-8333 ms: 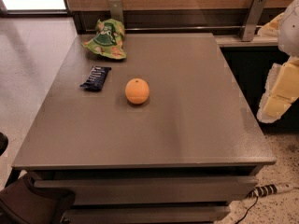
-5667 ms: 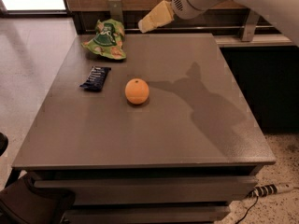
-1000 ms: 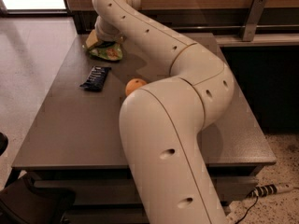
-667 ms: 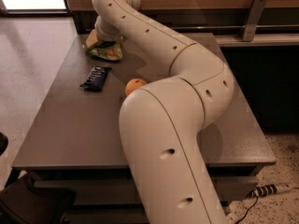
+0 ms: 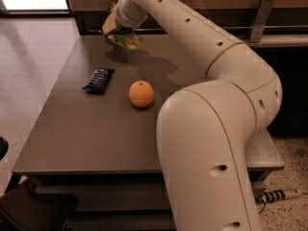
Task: Pick green rice chip bag
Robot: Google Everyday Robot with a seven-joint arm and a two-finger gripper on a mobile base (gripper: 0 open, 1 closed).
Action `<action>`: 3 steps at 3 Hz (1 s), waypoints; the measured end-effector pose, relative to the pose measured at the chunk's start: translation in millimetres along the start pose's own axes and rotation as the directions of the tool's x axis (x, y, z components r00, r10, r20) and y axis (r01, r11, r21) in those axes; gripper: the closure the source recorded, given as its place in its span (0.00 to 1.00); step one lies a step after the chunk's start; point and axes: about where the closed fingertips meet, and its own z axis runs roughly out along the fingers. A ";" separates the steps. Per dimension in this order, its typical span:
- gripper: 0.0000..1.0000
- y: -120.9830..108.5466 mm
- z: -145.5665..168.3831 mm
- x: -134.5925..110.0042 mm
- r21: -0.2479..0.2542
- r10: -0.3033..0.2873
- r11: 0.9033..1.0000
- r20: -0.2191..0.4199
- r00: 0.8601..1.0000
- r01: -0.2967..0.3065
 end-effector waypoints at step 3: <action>1.00 -37.7 -94.7 -33.8 -0.214 -0.072 0.970 0.200 0.977 0.116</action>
Offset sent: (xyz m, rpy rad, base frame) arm -0.0056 -0.0893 0.1156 0.2573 -0.1908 0.2939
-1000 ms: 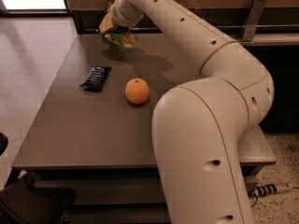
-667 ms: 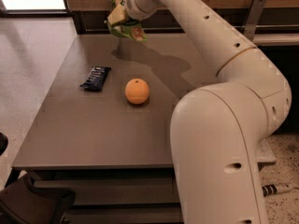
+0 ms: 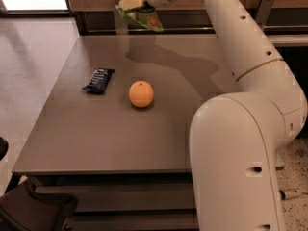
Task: Pick green rice chip bag
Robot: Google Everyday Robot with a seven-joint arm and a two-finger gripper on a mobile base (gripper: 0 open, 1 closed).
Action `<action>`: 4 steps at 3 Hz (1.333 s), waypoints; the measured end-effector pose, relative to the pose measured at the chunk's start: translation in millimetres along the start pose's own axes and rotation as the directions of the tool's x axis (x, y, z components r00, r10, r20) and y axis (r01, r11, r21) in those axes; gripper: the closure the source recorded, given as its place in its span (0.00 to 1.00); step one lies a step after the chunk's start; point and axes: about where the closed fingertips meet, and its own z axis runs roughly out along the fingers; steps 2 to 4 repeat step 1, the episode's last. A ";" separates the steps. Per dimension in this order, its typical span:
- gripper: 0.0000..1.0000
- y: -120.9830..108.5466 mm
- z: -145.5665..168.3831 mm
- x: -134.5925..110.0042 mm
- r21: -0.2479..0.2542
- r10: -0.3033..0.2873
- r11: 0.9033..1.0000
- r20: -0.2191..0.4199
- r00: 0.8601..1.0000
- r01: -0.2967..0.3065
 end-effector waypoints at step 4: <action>1.00 0.2 -25.0 -11.4 0.025 -0.023 0.999 0.014 1.000 0.023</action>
Offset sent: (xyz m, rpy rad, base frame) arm 0.0000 0.0000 0.0000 0.0000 0.0000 0.0000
